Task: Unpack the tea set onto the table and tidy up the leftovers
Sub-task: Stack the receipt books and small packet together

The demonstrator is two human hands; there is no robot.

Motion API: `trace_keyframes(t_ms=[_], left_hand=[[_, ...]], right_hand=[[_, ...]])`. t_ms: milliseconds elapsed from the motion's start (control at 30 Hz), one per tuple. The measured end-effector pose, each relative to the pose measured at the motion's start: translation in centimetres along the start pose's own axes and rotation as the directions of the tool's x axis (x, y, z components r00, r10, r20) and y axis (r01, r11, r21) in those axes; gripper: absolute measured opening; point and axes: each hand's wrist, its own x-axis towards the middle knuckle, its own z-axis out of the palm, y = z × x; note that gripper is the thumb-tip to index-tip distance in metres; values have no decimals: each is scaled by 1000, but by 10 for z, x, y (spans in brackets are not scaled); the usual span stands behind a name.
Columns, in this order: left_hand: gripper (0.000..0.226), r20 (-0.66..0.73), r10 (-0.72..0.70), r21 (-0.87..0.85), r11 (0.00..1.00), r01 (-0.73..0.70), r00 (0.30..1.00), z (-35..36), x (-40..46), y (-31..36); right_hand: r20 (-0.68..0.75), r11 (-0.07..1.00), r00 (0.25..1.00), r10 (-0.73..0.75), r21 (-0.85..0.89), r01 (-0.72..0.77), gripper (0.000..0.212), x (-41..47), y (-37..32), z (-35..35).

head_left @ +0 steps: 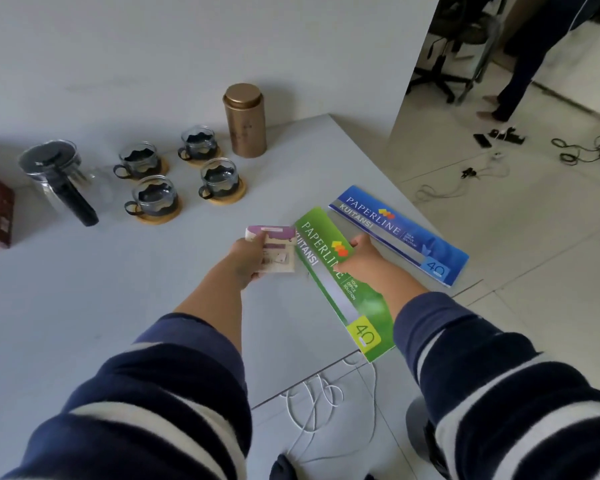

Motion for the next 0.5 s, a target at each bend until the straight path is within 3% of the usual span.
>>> trace_keyframes(t_ms=[133, 267, 333, 367, 433, 500], left_hand=[[29, 141, 20, -205, 979, 9, 990, 29, -1, 20], [37, 86, 53, -251, 967, -30, 995, 54, 3, 40], [34, 32, 57, -247, 968, -47, 998, 63, 9, 50], [31, 2, 60, -245, 968, -58, 998, 66, 13, 55], [28, -48, 70, -236, 968, -79, 996, 71, 24, 66], [28, -55, 79, -214, 973, -89, 995, 73, 36, 74]], right_hand=[[28, 968, 991, -127, 220, 118, 57, 5, -14, -4], [66, 921, 979, -194, 357, 158, 52, 18, -26, -16], [11, 901, 981, -194, 397, 174, 42, 31, -27, -30], [-61, 929, 980, -192, 312, 201, 39, 40, -25, -39], [-207, 979, 958, -200, -90, 185, 40, 62, -16, -57], [-219, 929, 962, -164, -363, 76, 50, 79, -5, -74]])
